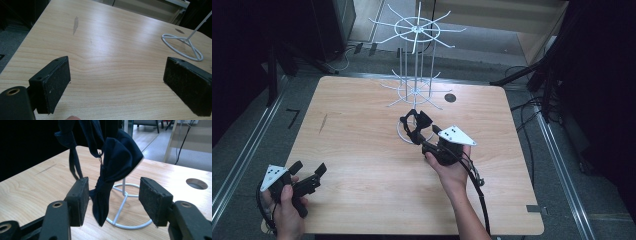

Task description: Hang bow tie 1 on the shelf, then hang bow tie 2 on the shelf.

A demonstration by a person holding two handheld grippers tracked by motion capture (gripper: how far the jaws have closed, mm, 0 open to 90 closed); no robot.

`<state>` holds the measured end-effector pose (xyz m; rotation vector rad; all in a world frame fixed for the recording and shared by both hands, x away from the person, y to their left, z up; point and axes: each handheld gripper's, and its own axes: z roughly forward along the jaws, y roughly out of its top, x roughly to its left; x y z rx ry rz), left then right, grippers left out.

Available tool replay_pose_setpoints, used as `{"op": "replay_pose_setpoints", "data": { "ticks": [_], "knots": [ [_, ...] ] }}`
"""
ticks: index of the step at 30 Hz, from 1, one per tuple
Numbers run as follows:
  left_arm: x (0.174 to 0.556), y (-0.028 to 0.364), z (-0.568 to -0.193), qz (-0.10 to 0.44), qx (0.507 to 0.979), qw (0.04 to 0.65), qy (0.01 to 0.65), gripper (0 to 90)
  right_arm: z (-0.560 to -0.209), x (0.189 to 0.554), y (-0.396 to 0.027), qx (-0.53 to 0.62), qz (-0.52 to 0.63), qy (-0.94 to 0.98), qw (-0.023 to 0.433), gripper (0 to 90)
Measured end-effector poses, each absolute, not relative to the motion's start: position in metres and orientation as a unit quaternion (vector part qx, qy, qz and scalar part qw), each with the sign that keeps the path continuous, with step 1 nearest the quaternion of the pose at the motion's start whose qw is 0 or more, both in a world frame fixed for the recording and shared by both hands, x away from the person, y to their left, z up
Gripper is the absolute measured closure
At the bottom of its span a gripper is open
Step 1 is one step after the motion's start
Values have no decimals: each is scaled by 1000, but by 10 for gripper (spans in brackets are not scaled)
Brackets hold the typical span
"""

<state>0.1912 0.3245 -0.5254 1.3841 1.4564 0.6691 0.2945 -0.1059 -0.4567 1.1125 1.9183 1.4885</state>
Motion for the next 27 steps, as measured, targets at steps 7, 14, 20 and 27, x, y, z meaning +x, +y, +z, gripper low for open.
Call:
{"op": "replay_pose_setpoints", "data": {
  "ticks": [7, 14, 20, 27],
  "knots": [
    [192, 324, -525, 276, 572, 489, 599, 81, -460, 286, -128, 410, 533, 699, 243, 429],
    [192, 324, -525, 278, 571, 489, 598, 81, -469, 281, -159, 428, 517, 697, 253, 435],
    [192, 323, -525, 278, 573, 486, 599, 81, -480, 275, -183, 443, 500, 699, 254, 438],
    [191, 323, -525, 278, 574, 486, 597, 81, -494, 270, -203, 461, 489, 696, 253, 441]
  ]
}}
